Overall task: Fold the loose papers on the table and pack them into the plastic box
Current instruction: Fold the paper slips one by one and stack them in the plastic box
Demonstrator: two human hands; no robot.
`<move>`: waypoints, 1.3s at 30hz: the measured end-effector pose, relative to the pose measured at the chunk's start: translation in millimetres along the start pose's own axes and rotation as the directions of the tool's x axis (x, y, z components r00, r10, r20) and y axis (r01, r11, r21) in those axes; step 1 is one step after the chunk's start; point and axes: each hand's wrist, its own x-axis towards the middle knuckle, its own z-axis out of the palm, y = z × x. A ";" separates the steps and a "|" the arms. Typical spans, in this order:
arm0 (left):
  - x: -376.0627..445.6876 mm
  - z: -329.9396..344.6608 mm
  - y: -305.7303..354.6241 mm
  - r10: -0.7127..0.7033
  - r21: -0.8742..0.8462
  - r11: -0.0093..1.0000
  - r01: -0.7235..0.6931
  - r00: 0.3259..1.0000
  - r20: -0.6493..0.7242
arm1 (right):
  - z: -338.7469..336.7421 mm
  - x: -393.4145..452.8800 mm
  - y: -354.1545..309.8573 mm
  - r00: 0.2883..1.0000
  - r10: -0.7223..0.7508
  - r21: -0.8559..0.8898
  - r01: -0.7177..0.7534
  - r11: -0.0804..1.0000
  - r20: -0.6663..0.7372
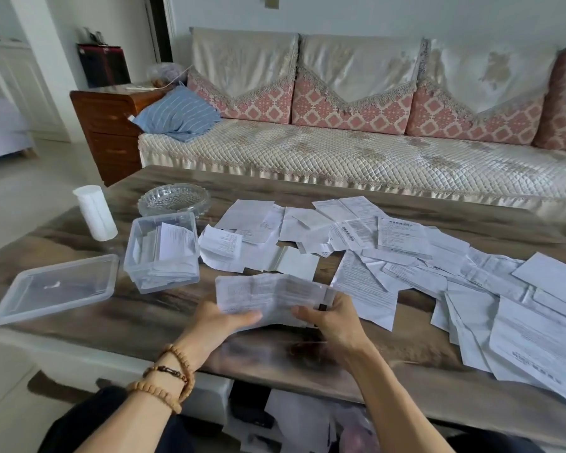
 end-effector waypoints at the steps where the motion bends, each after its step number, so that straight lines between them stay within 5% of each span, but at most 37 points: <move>1: 0.7 0.5 -1.6 -0.004 -0.020 1.000 0.004 1.000 0.005 | 2.8 1.5 0.4 1.000 0.002 0.005 -0.002 1.000 0.001; 23: 20.0 1.1 -10.9 0.091 0.062 0.994 -0.086 0.992 -0.085 | 0.7 16.7 4.0 0.999 0.049 -0.104 -0.050 0.993 -0.015; 34: 21.6 -8.7 -1.2 0.006 0.125 0.992 0.013 0.988 -0.155 | 7.3 29.9 1.5 0.965 0.258 -0.011 -0.259 0.966 -0.036; 37: 24.7 -10.1 -8.2 -0.089 0.118 0.986 0.118 0.969 -0.229 | 6.1 33.4 3.6 0.954 0.212 -0.259 -0.264 0.929 -0.211; 39: 25.3 -7.8 -15.1 -0.156 0.088 0.977 0.197 0.926 -0.345 | 8.3 28.7 4.2 0.933 -0.007 -0.526 -0.196 0.827 -0.359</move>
